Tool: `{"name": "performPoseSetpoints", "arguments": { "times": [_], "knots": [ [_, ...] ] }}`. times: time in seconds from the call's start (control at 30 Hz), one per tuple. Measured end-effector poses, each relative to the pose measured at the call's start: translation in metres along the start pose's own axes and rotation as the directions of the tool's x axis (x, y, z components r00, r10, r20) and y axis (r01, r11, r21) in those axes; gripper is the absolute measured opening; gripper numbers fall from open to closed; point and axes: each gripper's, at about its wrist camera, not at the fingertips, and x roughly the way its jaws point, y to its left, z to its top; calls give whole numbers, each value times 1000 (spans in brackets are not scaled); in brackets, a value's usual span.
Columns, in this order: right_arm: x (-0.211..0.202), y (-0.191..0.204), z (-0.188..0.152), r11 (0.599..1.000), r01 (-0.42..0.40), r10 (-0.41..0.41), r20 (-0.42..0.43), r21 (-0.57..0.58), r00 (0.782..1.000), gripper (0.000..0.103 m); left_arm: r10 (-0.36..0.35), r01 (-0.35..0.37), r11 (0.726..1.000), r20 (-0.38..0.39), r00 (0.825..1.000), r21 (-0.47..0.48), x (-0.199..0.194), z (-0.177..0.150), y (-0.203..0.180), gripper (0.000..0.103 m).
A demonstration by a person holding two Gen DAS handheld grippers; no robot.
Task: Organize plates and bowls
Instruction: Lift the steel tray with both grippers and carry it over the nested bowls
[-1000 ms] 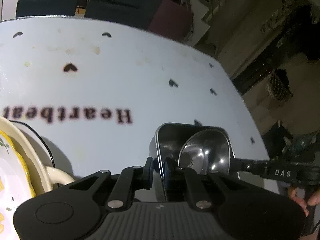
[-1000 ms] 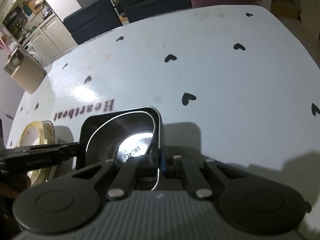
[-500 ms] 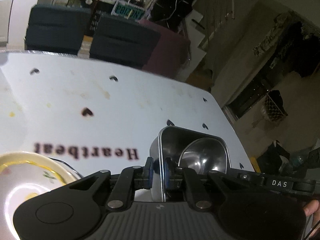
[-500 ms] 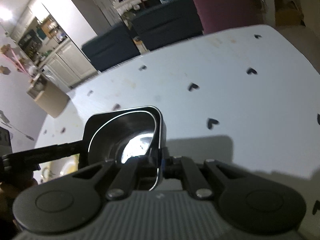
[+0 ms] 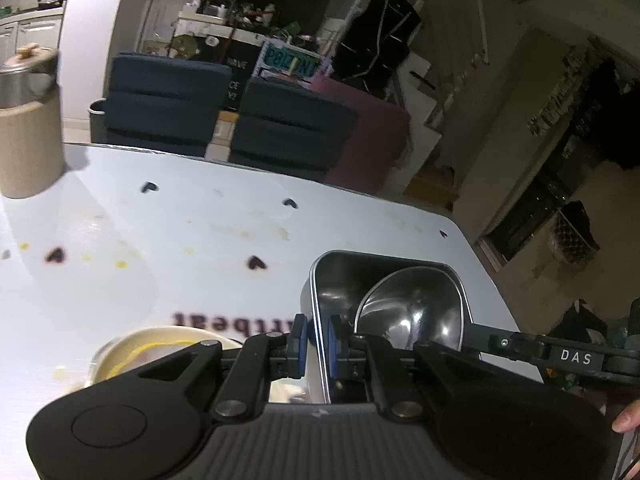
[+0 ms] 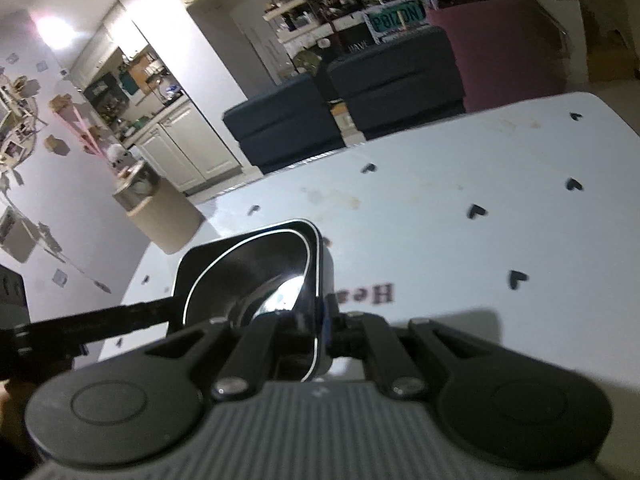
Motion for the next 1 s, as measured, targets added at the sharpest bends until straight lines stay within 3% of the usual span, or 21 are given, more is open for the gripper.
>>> {"name": "performPoseSetpoints", "arguments": {
  "times": [0.53, 0.73, 1.0],
  "knots": [
    [46, 65, -12, 994, -105, 105, -49, 0, 993, 6, 51, -47, 988, 19, 999, -146, -60, -16, 93, 11],
    [55, 76, -18, 993, -117, 116, -83, 0, 990, 6, 35, -31, 979, 19, 999, -201, -58, -21, 117, 11],
    [67, 69, -22, 996, -75, 82, -140, 57, 987, 6, 21, -38, 970, -73, 997, -242, -32, -29, 129, 11]
  ]
}}
